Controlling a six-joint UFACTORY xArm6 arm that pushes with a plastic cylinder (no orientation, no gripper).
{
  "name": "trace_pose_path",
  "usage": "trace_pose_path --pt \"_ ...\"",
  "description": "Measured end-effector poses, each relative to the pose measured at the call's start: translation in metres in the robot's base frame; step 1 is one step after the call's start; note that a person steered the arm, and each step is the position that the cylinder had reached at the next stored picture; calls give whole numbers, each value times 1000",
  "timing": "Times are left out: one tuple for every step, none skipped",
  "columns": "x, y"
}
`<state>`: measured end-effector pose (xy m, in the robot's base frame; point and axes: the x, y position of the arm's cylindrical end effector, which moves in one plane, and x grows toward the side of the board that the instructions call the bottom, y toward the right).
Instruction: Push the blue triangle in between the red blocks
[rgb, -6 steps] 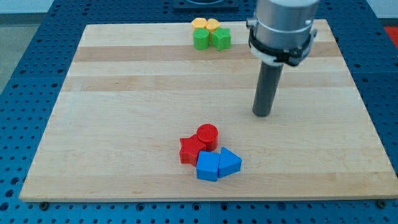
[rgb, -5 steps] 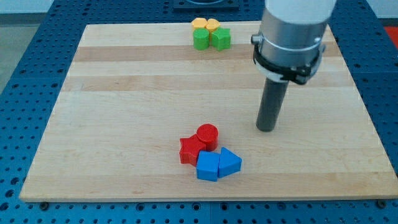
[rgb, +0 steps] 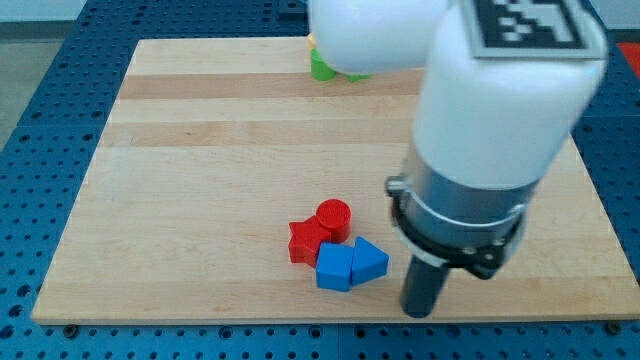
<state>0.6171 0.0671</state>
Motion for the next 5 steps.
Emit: trace_pose_path --pt "-17 -16" --pt "-47 -16" --pt "-61 -40" --pt "-63 -80" --pt "-82 -92"
